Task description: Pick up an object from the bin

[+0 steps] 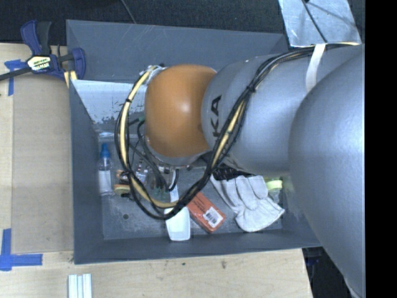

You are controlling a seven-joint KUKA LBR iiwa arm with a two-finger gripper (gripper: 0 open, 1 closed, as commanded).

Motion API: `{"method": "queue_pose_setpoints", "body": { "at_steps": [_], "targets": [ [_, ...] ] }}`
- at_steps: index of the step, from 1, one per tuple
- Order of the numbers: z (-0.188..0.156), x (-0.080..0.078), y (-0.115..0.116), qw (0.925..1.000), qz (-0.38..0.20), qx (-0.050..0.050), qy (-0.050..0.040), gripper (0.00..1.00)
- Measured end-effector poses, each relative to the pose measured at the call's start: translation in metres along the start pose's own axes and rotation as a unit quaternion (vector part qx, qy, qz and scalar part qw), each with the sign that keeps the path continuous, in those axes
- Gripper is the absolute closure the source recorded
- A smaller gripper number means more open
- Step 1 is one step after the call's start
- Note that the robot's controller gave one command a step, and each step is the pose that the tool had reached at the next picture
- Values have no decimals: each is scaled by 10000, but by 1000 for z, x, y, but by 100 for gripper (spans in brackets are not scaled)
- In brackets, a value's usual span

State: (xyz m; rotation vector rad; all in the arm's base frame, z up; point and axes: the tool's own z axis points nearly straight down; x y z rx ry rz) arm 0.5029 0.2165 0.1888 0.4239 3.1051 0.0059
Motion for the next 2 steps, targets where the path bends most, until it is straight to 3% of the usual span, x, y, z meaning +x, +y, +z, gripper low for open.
{"method": "queue_pose_setpoints", "body": {
  "at_steps": [1,2],
  "targets": [
    [10,3,-2,10000,-18,30,39,100],
    [9,1,12,10000,31,18,24,100]
  ]
}}
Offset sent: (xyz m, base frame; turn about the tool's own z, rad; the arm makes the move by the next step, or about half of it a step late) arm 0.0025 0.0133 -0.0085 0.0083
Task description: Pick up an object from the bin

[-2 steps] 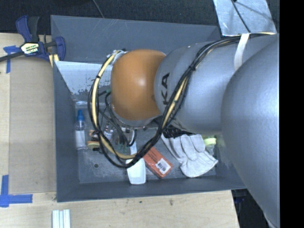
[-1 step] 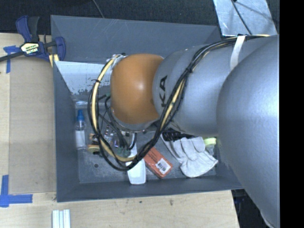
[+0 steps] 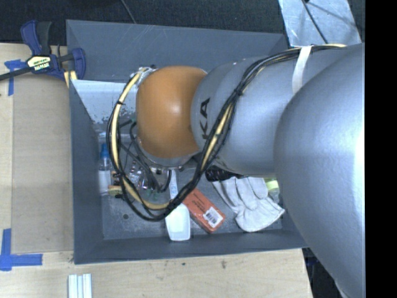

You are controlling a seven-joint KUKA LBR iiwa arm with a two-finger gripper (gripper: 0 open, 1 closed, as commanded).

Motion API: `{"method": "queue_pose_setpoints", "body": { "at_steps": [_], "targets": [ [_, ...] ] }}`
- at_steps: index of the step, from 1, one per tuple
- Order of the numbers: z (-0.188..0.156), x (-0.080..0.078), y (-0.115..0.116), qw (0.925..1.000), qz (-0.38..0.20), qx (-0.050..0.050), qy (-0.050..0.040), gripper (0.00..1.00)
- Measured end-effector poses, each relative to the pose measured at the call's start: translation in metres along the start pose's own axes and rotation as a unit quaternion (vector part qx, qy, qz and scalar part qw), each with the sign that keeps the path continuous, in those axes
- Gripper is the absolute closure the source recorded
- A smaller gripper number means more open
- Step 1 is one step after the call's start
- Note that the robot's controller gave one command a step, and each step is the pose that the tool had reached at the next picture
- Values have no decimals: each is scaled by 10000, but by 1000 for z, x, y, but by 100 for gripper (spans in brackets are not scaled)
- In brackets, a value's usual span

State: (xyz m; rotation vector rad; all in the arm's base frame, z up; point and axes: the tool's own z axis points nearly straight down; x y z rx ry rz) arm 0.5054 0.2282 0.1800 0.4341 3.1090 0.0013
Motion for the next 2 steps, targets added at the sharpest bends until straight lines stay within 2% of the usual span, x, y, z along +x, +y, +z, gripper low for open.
{"method": "queue_pose_setpoints", "body": {
  "at_steps": [1,2],
  "targets": [
    [33,8,-2,10000,55,-6,-7,100],
    [54,9,-4,9999,152,17,15,100]
  ]
}}
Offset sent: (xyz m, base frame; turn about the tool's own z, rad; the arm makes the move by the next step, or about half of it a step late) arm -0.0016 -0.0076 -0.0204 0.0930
